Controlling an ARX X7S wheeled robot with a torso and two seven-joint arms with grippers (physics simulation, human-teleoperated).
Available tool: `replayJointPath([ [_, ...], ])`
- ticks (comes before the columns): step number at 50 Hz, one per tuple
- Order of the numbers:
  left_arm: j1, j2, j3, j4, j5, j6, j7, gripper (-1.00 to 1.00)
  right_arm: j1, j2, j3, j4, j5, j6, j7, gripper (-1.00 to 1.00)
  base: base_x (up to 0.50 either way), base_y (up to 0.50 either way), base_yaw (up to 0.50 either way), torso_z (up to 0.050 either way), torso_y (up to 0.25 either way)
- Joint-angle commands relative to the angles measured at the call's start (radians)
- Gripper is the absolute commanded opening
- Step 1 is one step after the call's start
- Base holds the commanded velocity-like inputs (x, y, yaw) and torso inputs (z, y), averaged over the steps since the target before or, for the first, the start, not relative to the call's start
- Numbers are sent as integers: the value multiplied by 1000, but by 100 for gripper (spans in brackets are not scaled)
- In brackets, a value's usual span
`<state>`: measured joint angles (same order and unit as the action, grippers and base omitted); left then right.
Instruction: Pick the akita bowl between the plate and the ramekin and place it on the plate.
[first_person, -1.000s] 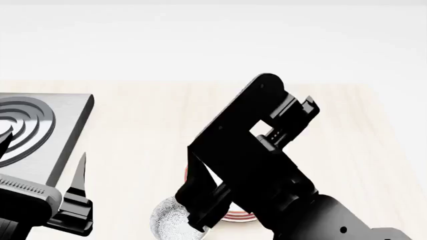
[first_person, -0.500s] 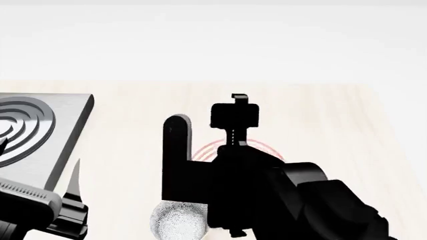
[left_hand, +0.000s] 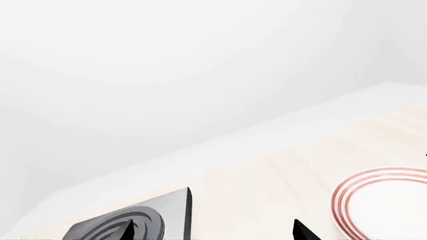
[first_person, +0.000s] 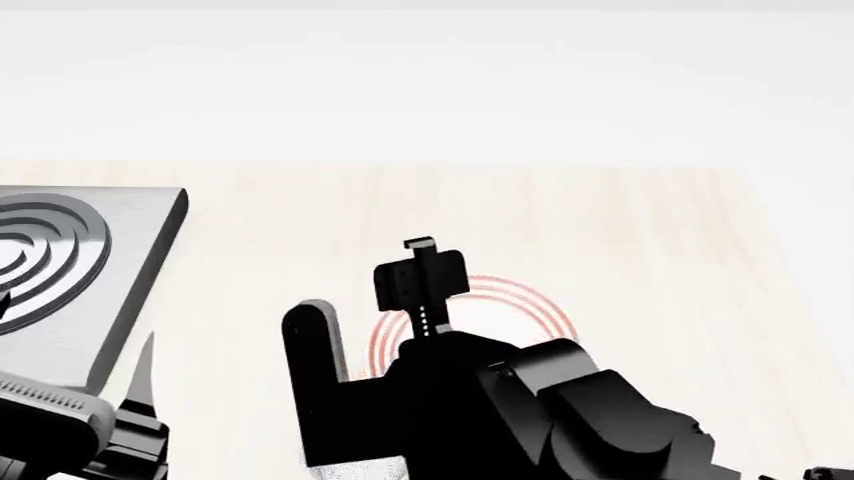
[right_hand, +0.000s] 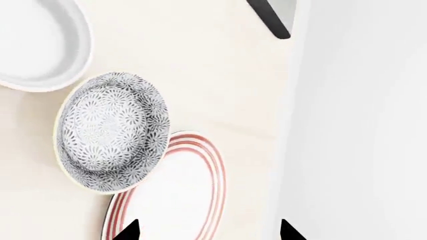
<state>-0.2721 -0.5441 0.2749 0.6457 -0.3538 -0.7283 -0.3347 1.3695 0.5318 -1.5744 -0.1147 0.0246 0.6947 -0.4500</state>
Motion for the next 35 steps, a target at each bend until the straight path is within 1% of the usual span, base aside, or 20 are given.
replayJointPath([
  [1,14,19,-33,-6,8,3,40,100,-20,-70,29,56,-16,-12,-9,100,0,0,0,0,0],
  [7,16,19,-35,-11,6,9,40,100,-35,-77,47,50,6,-34,-6,100,0,0,0,0,0],
  [12,28,20,-48,-25,2,25,40,100,-48,-71,41,3,63,-21,-75,100,0,0,0,0,0],
  [16,33,20,-54,-24,-4,24,39,100,-53,-70,48,-10,82,-23,-88,100,0,0,0,0,0],
  [21,35,19,-53,-29,-4,27,39,100,-54,-64,22,-31,92,-15,-124,100,0,0,0,0,0],
  [35,38,20,-47,-26,-7,30,38,100,-64,-81,-13,66,59,-30,-120,100,0,0,0,0,0],
])
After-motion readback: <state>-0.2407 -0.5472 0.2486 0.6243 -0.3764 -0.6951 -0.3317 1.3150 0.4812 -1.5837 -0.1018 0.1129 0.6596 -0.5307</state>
